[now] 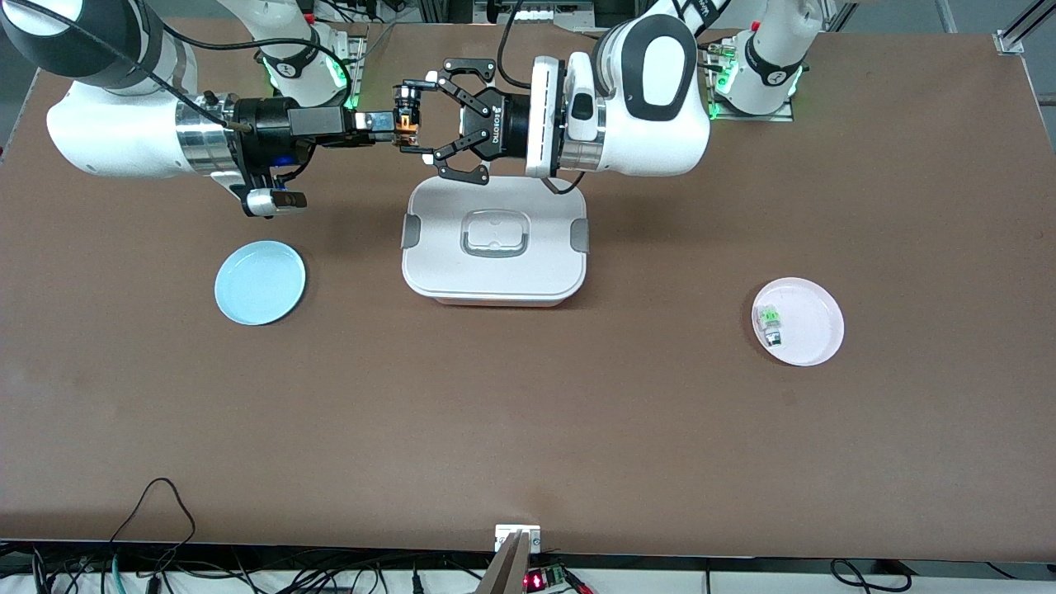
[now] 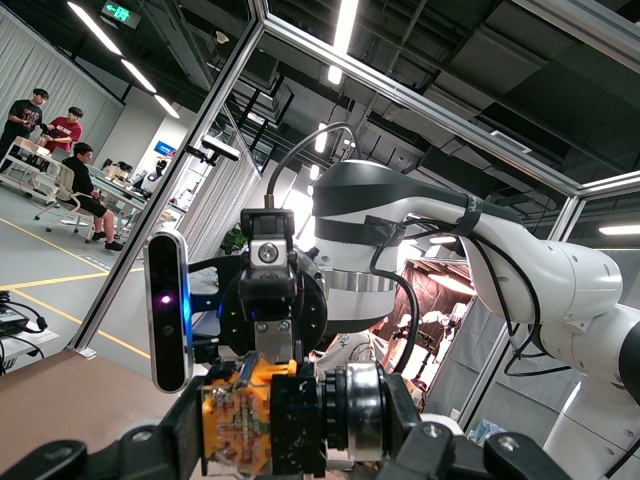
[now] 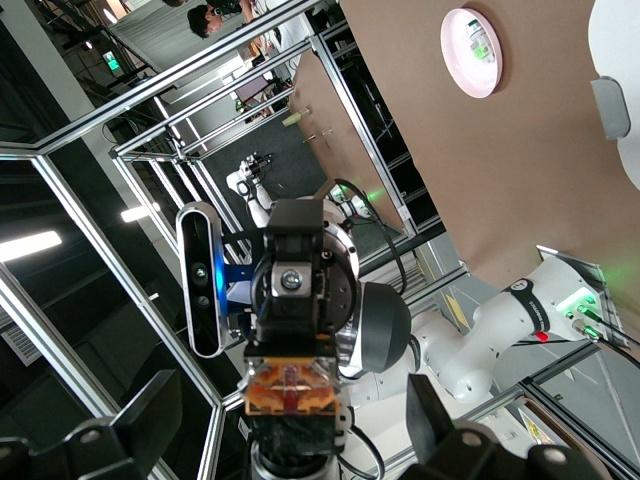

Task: Transfer orange switch to right arm and place
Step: 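Grasp the switch with the right gripper beside the left gripper, then open the left gripper and pull it back while the right gripper holds, then carry the switch with the right gripper over the light-blue plate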

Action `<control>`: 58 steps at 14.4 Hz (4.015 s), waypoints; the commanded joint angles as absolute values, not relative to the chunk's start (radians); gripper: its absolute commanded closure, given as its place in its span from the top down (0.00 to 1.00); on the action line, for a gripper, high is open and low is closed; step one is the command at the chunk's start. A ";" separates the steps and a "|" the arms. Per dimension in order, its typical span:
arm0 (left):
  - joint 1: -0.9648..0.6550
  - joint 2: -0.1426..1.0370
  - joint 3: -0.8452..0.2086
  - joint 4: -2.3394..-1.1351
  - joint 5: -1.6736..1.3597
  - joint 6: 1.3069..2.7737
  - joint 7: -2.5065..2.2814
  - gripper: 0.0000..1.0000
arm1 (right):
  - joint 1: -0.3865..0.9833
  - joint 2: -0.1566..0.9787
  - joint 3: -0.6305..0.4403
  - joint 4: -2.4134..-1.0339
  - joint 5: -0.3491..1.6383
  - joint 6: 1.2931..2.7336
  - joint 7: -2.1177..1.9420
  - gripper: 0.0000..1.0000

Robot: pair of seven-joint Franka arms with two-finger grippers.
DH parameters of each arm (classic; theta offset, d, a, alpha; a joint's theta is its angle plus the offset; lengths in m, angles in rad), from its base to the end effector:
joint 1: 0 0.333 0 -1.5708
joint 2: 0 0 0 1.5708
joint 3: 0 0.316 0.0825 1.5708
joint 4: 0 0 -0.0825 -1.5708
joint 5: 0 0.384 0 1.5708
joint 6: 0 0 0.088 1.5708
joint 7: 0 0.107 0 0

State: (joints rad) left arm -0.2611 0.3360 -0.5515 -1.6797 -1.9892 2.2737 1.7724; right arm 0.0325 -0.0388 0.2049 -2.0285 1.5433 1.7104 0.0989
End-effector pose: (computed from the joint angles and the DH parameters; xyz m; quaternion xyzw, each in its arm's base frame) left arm 0.4874 -0.4809 0.4975 0.5616 -0.3272 0.3979 0.6475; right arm 0.5092 0.2211 0.5261 -0.7240 0.1432 0.2096 0.6414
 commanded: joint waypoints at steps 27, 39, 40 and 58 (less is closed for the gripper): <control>-0.131 0.217 -0.535 -1.745 -2.037 2.282 1.785 1.00 | 0.028 -0.069 0.213 -2.034 1.559 1.723 0.135 0.14; 0.244 0.167 -0.335 -1.825 -1.614 2.198 1.970 1.00 | 0.038 0.005 0.218 -1.740 0.475 1.634 -0.416 0.15; 0.276 0.169 -0.324 -1.825 -1.565 2.195 1.968 1.00 | 0.038 0.006 0.218 -1.747 0.389 1.634 -0.502 0.15; 0.270 0.045 -0.212 -1.746 -0.436 2.146 0.763 1.00 | 0.005 0.340 -0.060 -2.151 0.092 2.425 -1.621 0.15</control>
